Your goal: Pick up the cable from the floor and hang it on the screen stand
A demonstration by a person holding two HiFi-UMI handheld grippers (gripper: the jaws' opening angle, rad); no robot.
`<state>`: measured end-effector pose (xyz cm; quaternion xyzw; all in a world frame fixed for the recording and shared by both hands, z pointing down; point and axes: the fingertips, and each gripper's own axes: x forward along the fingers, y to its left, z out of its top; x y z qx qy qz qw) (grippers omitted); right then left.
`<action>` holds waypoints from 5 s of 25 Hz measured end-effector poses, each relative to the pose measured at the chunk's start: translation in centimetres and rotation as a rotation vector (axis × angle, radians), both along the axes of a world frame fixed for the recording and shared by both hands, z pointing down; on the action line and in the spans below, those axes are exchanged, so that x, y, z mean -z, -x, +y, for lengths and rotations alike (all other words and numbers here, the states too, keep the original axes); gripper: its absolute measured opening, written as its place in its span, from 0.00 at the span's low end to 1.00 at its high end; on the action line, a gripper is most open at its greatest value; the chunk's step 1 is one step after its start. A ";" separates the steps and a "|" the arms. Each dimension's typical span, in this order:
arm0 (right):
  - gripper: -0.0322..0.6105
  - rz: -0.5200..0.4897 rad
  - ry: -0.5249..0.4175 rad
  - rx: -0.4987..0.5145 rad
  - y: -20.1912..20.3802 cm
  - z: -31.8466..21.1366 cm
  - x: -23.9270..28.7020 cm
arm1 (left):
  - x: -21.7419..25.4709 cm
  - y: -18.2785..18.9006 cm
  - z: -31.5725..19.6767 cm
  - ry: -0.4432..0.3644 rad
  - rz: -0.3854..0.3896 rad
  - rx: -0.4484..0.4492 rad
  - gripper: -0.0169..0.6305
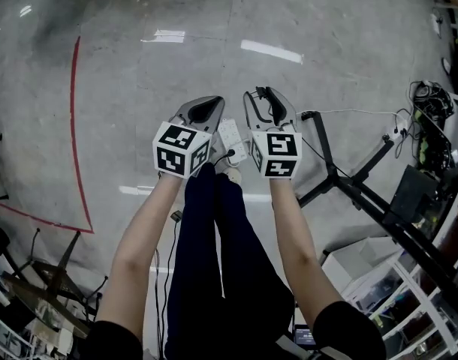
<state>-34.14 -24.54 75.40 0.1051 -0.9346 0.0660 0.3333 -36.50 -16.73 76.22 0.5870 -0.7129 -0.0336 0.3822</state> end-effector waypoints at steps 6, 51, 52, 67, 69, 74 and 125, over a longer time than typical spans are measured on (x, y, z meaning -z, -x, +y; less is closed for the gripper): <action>0.38 -0.010 -0.013 -0.033 -1.0 0.3 4.6 | 4.2 -0.4 -0.2 -0.014 -0.022 -0.033 0.03; 0.37 -0.287 -0.126 -0.111 -7.3 6.8 34.1 | 32.2 -7.6 3.0 -0.202 -0.193 -0.214 0.03; 0.37 -0.288 -0.124 -0.112 -7.3 6.9 34.1 | 32.1 -7.8 3.1 -0.198 -0.196 -0.219 0.03; 0.37 -0.326 -0.165 -0.308 -15.6 4.0 35.3 | 31.4 -15.3 -0.4 -0.214 -0.169 -0.442 0.03; 0.37 -0.322 -0.172 -0.349 -17.5 3.6 35.6 | 31.8 -17.0 -1.1 -0.226 -0.166 -0.488 0.03; 0.37 -0.313 -0.176 -0.426 -22.2 2.7 36.4 | 32.7 -21.6 -3.0 -0.226 -0.141 -0.569 0.03; 0.37 -0.387 -0.274 -0.529 -55.4 0.9 46.1 | 41.1 -55.3 -4.7 -0.294 -0.108 -0.949 0.03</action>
